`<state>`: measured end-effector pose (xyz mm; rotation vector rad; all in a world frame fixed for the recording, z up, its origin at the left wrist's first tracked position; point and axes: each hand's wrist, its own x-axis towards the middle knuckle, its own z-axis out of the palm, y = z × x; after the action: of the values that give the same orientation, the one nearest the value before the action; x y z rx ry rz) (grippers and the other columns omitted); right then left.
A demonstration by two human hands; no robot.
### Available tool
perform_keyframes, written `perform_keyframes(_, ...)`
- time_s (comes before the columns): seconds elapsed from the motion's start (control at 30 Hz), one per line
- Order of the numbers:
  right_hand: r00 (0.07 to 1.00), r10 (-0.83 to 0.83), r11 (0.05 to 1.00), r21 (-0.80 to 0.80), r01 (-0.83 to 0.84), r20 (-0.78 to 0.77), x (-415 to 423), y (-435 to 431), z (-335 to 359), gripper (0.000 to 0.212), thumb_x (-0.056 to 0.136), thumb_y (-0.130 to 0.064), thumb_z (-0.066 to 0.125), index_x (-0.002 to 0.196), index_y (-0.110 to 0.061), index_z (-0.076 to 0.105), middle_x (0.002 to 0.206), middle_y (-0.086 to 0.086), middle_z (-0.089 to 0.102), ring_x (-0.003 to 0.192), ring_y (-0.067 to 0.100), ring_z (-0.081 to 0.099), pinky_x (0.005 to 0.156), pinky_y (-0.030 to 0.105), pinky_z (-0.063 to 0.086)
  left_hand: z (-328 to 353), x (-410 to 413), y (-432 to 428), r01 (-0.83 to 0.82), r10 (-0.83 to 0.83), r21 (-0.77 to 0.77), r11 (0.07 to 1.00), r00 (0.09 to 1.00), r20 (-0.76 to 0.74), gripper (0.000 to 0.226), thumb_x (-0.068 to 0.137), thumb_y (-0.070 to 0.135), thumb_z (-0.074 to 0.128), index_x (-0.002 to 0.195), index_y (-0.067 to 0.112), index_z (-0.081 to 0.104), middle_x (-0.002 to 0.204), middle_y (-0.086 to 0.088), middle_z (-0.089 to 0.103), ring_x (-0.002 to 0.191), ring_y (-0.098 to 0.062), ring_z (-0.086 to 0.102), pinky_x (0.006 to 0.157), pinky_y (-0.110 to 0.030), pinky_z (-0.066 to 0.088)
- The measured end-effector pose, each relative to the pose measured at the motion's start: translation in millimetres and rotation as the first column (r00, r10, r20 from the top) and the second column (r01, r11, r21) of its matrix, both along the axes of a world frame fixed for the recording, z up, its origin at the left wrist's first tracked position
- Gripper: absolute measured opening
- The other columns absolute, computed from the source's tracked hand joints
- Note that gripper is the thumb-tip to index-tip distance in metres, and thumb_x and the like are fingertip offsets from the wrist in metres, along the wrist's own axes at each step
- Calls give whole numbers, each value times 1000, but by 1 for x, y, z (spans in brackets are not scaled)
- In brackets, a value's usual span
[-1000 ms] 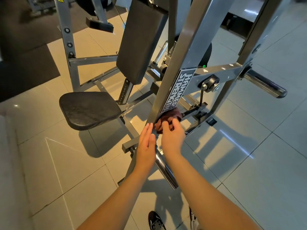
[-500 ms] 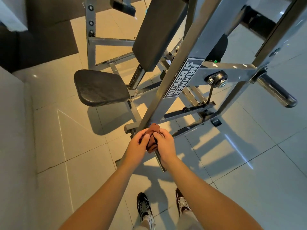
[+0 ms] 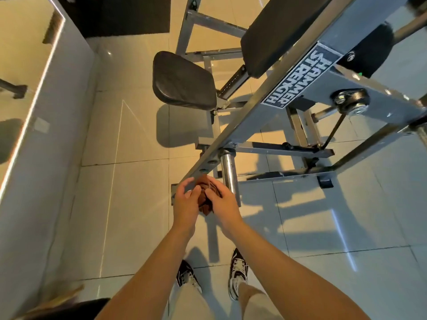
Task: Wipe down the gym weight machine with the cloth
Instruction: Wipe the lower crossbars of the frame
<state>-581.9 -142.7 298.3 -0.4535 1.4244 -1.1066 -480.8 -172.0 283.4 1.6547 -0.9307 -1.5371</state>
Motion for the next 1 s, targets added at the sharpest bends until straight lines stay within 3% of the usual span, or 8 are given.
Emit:
perform_keyframes(0.1, 1000, 18, 1000, 26, -17, -21, 11, 4, -16, 38, 103, -7, 55, 137, -20, 62, 117, 1, 71, 111, 22, 67, 93, 42, 59, -13, 14, 7, 4, -4, 3, 1000, 1000, 3, 27, 104, 14, 52, 122, 27, 67, 114, -8, 72, 104, -26, 69, 87, -48, 60)
perform_keyframes(0.33, 988, -10, 1000, -14, 8, -154, 30, -6, -38, 29, 101, -3, 57, 124, -12, 71, 108, 3, 72, 95, 17, 68, 70, 19, 57, -40, 45, 5, 195, -193, -71, 978, 980, 40, 37, 108, 20, 43, 140, 33, 56, 141, -2, 56, 127, -14, 55, 111, -40, 47)
perform_keyframes(0.43, 976, -59, 997, -58, 47, -210, 37, -16, -49, 27, 102, -9, 56, 125, -15, 71, 113, 1, 73, 103, 13, 68, 82, 17, 56, -54, 57, -6, 345, -343, -117, 931, 939, 40, 46, 108, 28, 45, 153, 37, 39, 152, 3, 45, 136, -11, 46, 116, -41, 41)
perform_keyframes(0.5, 986, -62, 997, -56, 54, -154, 46, -25, -58, 28, 105, -17, 53, 128, -19, 69, 120, 4, 71, 113, 19, 67, 96, 32, 57, -61, 60, -16, 389, -397, -121, 913, 916, -51, 54, 108, 26, 47, 157, 40, 28, 154, 7, 40, 138, -11, 44, 114, -39, 43)
perform_keyframes(0.57, 992, -48, 998, -56, 42, -116, 53, -34, -67, 29, 106, -22, 50, 128, -22, 68, 124, 7, 69, 118, 24, 65, 101, 45, 55, -68, 63, -28, 389, -403, -168, 906, 913, -63, 54, 107, 19, 49, 155, 38, 33, 154, 6, 41, 138, -13, 46, 109, -31, 48)
perform_keyframes(0.73, 972, -63, 995, -90, 43, -224, 43, -56, -90, 29, 108, -14, 43, 122, -18, 68, 116, 5, 69, 101, 7, 66, 81, 19, 55, -92, 61, -61, 383, -384, -252, 889, 922, 45, 44, 103, 9, 54, 141, 31, 54, 138, -1, 58, 125, -14, 57, 91, -13, 52)
perform_keyframes(0.9, 921, -236, 972, -81, 222, -310, 32, -91, -141, 28, 104, -17, 45, 107, -27, 71, 106, -5, 72, 102, 11, 66, 94, 35, 53, -129, 33, -111, 407, -308, -364, 838, 902, 301, 41, 103, 14, 54, 141, 30, 56, 131, 4, 56, 110, -1, 51, 84, 5, 36)
perform_keyframes(1.0, 904, -363, 932, -78, 354, -228, 25, -109, -174, 26, 107, -17, 44, 103, -30, 66, 106, -6, 69, 99, 9, 63, 85, 22, 48, -158, 6, -134, 423, -321, -409, 809, 900, 295, 42, 102, 16, 57, 143, 24, 55, 134, 4, 48, 113, 1, 46, 86, 6, 33)
